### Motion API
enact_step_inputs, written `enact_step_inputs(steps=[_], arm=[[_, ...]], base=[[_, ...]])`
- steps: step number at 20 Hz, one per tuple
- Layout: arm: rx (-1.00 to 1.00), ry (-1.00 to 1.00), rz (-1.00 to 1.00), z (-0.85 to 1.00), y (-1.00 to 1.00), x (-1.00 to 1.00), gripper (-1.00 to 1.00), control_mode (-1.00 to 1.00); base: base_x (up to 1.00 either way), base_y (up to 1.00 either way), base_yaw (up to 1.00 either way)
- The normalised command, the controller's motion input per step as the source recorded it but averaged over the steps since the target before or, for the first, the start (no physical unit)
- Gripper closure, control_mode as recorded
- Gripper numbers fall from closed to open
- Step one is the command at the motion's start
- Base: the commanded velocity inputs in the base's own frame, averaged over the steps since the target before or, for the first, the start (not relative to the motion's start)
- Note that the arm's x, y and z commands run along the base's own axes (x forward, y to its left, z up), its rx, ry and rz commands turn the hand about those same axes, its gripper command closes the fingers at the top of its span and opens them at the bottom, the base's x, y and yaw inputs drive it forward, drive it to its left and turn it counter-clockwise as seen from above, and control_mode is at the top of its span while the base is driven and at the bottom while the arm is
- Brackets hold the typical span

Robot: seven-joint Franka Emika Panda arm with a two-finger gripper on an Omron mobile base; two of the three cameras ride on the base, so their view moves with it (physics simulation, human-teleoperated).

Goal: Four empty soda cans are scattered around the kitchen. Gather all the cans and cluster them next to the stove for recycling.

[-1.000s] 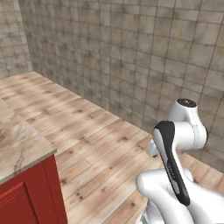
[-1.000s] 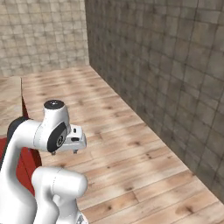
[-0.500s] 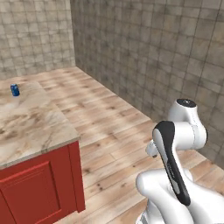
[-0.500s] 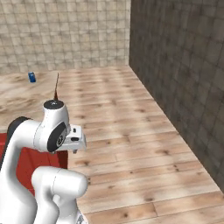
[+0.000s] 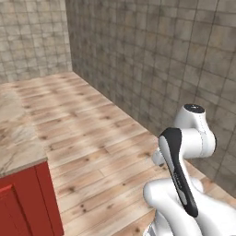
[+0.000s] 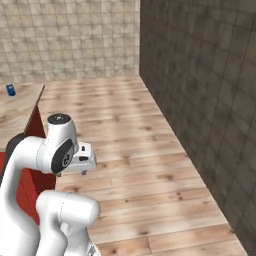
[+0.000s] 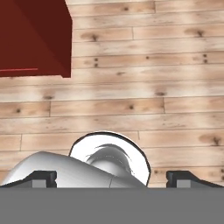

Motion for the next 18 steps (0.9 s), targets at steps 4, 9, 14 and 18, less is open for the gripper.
enact_step_inputs(steps=[4, 9, 14, 18], arm=[[0.0, 0.0, 0.0, 0.0, 0.0, 0.0, -1.0, 1.0], [0.0, 0.0, 0.0, 0.0, 0.0, 0.0, -1.0, 1.0], [0.0, 0.0, 0.0, 0.0, 0.0, 0.0, -1.0, 1.0], [0.0, 0.0, 0.0, 0.0, 0.0, 0.0, -1.0, 1.0]], base=[[0.33, -0.77, 0.08], [0.58, -0.49, 0.13], [0.87, -0.13, 0.06], [1.0, 0.03, 0.0]])
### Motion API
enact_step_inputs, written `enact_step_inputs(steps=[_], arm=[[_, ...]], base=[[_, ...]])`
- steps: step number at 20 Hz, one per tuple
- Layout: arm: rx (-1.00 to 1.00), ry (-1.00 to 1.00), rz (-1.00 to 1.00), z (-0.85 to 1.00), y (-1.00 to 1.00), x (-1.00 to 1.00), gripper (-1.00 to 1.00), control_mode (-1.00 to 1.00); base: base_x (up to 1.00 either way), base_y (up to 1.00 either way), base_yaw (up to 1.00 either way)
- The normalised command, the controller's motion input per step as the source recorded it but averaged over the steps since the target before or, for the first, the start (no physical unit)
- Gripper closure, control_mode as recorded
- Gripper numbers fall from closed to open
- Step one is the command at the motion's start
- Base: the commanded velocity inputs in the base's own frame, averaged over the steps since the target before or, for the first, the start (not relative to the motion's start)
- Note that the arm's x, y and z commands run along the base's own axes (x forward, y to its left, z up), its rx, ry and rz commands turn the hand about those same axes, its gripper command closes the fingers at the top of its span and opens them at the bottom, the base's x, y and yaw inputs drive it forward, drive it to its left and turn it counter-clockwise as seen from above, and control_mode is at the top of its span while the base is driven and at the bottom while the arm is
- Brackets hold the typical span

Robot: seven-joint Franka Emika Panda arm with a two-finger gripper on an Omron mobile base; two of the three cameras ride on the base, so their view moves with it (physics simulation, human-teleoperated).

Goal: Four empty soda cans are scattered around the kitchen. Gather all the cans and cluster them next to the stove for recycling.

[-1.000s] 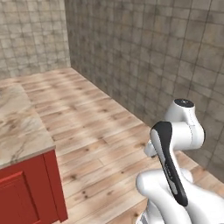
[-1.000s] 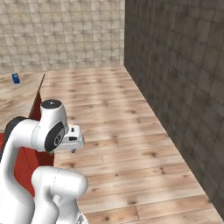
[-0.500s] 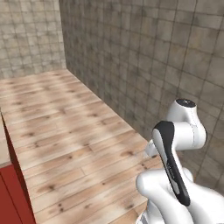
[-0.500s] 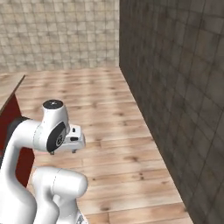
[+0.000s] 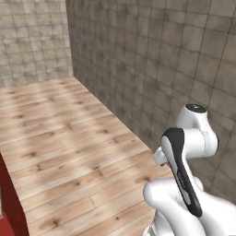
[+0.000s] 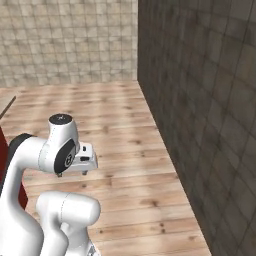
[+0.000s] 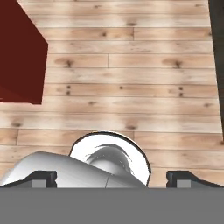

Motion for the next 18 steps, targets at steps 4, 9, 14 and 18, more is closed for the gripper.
enact_step_inputs(steps=[4, 9, 14, 18], arm=[[0.0, 0.0, 0.0, 0.0, 0.0, 0.0, -1.0, 1.0], [0.0, 0.0, 0.0, 0.0, 0.0, 0.0, -1.0, 1.0], [0.0, 0.0, 0.0, 0.0, 0.0, 0.0, -1.0, 1.0], [0.0, 0.0, 0.0, 0.0, 0.0, 0.0, -1.0, 1.0]], base=[[1.0, 0.13, 0.0], [1.0, 0.21, 0.0], [1.0, 0.25, 0.0], [1.0, 0.23, 0.0]])
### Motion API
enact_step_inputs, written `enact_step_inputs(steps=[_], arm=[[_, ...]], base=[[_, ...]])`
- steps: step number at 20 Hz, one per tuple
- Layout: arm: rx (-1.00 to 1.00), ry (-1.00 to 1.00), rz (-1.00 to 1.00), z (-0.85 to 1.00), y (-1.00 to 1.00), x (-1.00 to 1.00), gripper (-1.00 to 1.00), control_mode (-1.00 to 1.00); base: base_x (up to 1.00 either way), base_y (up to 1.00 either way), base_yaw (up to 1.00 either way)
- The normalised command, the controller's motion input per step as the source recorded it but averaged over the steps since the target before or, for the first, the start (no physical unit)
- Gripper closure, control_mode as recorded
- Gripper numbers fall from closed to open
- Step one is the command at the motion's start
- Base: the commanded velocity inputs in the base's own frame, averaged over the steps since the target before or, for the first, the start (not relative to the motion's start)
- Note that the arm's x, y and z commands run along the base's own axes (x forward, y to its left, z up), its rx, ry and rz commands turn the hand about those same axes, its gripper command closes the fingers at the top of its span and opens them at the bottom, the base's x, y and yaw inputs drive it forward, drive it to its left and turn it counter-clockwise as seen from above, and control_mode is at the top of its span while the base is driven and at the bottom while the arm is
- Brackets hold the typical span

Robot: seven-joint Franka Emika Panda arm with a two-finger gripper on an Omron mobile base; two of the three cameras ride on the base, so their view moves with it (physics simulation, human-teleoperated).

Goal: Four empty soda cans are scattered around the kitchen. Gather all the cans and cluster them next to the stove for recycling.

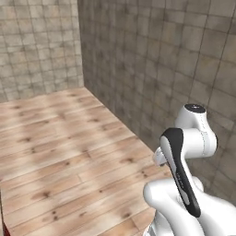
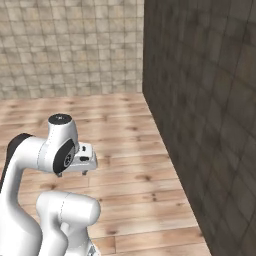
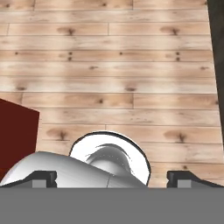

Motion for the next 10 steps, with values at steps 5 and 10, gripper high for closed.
enact_step_inputs(steps=[5, 10], arm=[[0.0, 0.0, 0.0, 0.0, 0.0, 0.0, -1.0, 1.0], [0.0, 0.0, 0.0, 0.0, 0.0, 0.0, -1.0, 1.0]], base=[[0.46, 0.06, 0.23], [0.01, 0.0, 0.46]])
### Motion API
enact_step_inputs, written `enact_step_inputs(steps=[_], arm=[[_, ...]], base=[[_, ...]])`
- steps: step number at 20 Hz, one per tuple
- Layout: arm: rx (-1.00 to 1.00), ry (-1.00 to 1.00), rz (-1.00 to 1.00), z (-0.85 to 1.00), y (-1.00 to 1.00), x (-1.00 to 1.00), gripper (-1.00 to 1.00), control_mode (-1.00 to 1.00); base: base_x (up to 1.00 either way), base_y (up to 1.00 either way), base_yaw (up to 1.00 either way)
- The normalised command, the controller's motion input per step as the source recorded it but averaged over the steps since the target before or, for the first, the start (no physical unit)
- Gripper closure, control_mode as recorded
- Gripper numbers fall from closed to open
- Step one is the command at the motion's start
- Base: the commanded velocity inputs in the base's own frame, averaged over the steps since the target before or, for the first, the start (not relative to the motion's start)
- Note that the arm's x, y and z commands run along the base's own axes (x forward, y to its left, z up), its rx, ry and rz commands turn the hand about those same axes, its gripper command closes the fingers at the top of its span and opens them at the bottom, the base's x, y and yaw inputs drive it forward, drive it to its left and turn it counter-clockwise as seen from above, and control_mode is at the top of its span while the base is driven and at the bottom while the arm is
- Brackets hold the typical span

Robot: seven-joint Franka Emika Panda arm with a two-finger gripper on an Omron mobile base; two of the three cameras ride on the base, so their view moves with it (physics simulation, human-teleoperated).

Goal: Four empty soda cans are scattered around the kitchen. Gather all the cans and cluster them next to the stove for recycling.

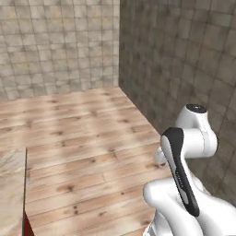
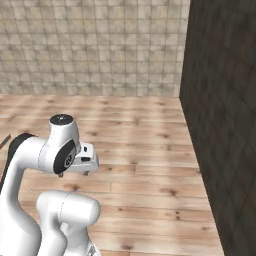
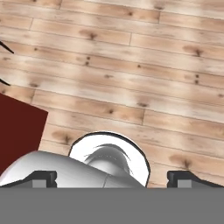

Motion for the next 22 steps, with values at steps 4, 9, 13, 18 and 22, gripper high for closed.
enact_step_inputs(steps=[4, 9, 13, 18, 22], arm=[[0.0, 0.0, 0.0, 0.0, 0.0, 0.0, -1.0, 1.0], [0.0, 0.0, 0.0, 0.0, 0.0, 0.0, -1.0, 1.0], [0.0, 0.0, 0.0, 0.0, 0.0, 0.0, -1.0, 1.0], [0.0, 0.0, 0.0, 0.0, 0.0, 0.0, -1.0, 1.0], [0.0, 0.0, 0.0, 0.0, 0.0, 0.0, -1.0, 1.0]], base=[[0.0, 0.0, 0.49], [0.0, 0.0, 0.49], [0.0, 0.0, 0.5], [0.0, 0.0, 0.5], [0.0, 0.0, 0.5]])
